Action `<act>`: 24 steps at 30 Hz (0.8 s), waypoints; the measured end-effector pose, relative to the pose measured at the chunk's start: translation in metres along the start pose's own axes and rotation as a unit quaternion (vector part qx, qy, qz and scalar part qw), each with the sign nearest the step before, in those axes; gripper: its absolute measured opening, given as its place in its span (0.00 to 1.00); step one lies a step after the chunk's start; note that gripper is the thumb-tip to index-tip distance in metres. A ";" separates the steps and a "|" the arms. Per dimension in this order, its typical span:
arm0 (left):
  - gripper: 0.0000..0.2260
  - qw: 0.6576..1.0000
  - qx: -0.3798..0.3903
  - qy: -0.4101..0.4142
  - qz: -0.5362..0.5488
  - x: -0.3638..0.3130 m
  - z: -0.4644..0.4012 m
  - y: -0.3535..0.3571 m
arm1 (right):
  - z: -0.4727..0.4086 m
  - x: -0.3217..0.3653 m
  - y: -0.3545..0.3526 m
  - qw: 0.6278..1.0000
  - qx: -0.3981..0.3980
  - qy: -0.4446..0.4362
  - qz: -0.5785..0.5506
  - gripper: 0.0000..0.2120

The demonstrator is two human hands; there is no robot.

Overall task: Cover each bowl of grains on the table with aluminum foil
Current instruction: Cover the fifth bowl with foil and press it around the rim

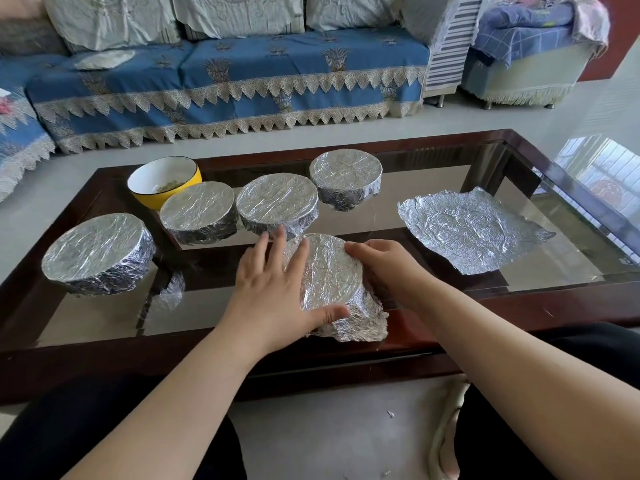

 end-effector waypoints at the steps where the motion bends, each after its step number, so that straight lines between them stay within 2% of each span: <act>1: 0.53 1.000 -0.001 0.026 -0.004 0.000 -0.004 0.001 | 0.001 0.000 0.001 1.000 -0.010 -0.004 0.009 0.18; 4: 0.51 0.997 0.003 0.081 0.003 0.000 -0.014 0.006 | 0.003 0.001 0.000 0.999 -0.031 -0.017 0.037 0.19; 7: 0.50 0.996 0.024 0.077 0.033 0.001 -0.017 0.010 | 0.012 0.002 0.000 0.997 -0.056 -0.039 0.044 0.21; 9: 0.50 0.996 0.026 0.072 0.036 0.000 -0.016 0.010 | 0.021 -0.002 0.005 0.996 -0.071 -0.055 0.004 0.17; 15: 0.50 0.996 0.016 0.068 0.051 -0.001 -0.017 0.010 | 0.031 -0.020 0.017 0.988 -0.100 -0.062 -0.101 0.15; 19: 0.49 0.996 0.011 0.065 0.062 -0.001 -0.016 0.010 | 0.031 -0.022 0.021 0.978 -0.075 -0.051 -0.188 0.14; 24: 0.49 0.996 0.010 0.063 0.068 -0.001 -0.016 0.010 | 0.029 -0.023 0.020 0.971 -0.064 -0.034 -0.226 0.13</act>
Point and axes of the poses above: each hand's wrist, its own z-axis away from the middle knuckle, its own y-axis out of the palm, x = y × z, the point moved 5 cm from there along -z, towards the middle knuckle, and after that the axes turned 14 degrees about x, right-handed, at the moved point
